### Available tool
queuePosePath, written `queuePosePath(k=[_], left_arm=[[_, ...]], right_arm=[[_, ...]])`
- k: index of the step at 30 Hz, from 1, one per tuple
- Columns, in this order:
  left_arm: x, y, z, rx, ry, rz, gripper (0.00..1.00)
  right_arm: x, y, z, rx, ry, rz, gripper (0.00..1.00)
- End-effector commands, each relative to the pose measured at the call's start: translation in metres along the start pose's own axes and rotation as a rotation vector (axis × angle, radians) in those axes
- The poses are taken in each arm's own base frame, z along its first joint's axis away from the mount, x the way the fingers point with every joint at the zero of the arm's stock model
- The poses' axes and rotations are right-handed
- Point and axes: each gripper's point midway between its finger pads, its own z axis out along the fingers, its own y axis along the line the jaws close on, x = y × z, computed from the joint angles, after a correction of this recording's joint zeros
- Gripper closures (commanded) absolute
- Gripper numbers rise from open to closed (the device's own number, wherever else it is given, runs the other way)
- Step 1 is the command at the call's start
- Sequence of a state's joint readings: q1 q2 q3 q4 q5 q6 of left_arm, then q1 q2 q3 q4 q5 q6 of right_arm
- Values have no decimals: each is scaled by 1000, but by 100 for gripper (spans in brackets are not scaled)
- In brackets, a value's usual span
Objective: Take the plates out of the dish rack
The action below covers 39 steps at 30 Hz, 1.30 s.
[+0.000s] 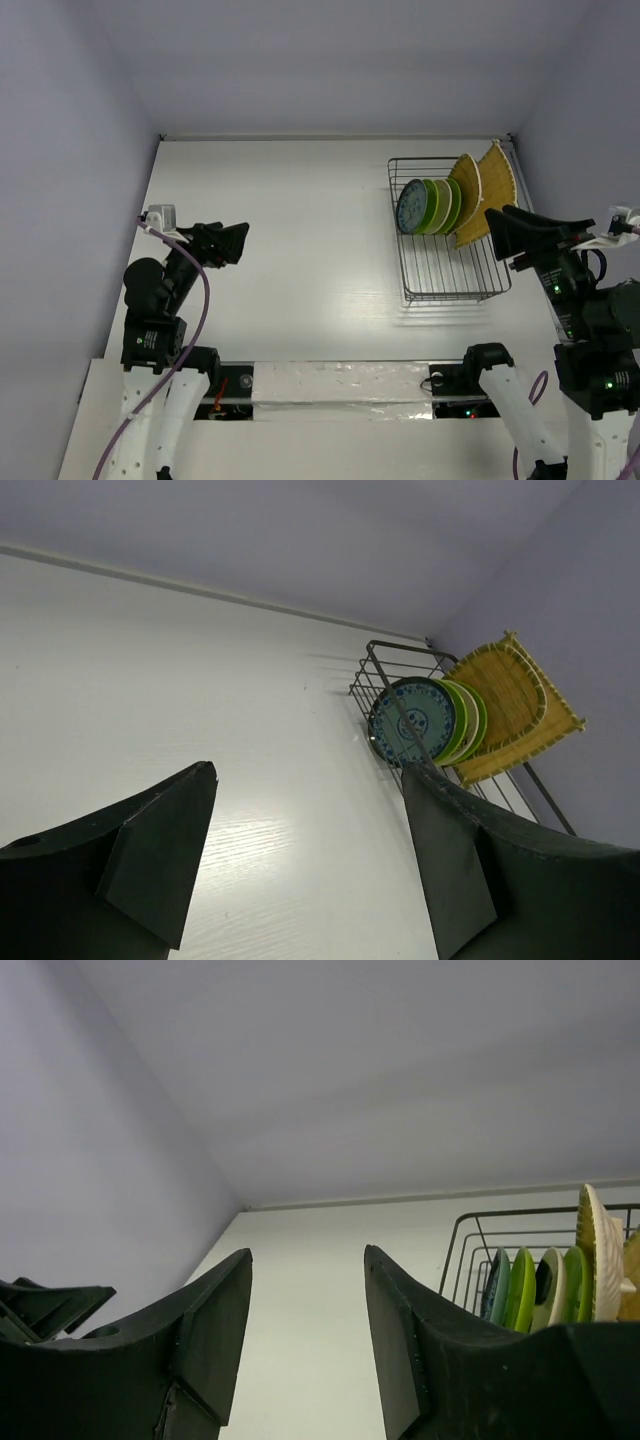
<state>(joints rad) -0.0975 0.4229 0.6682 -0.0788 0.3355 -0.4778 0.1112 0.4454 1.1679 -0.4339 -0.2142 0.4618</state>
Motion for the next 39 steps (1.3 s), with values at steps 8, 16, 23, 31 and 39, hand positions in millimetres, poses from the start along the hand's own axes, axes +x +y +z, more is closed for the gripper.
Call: queuePosePath(k=[8, 16, 23, 31, 39], left_arm=[[-13, -9, -9, 19, -19, 90, 61], [3, 17, -6, -77, 21, 115, 100], [25, 27, 3, -72, 75, 92, 100], [31, 28, 6, -59, 90, 91, 79], [30, 22, 4, -29, 80, 99, 66]], right_arm=[[27, -40, 23, 147, 109, -44, 87], [75, -83, 59, 268, 262, -16, 100], [126, -122, 106, 357, 373, 16, 100], [194, -169, 152, 527, 513, -70, 86], [237, -212, 175, 642, 601, -144, 65]])
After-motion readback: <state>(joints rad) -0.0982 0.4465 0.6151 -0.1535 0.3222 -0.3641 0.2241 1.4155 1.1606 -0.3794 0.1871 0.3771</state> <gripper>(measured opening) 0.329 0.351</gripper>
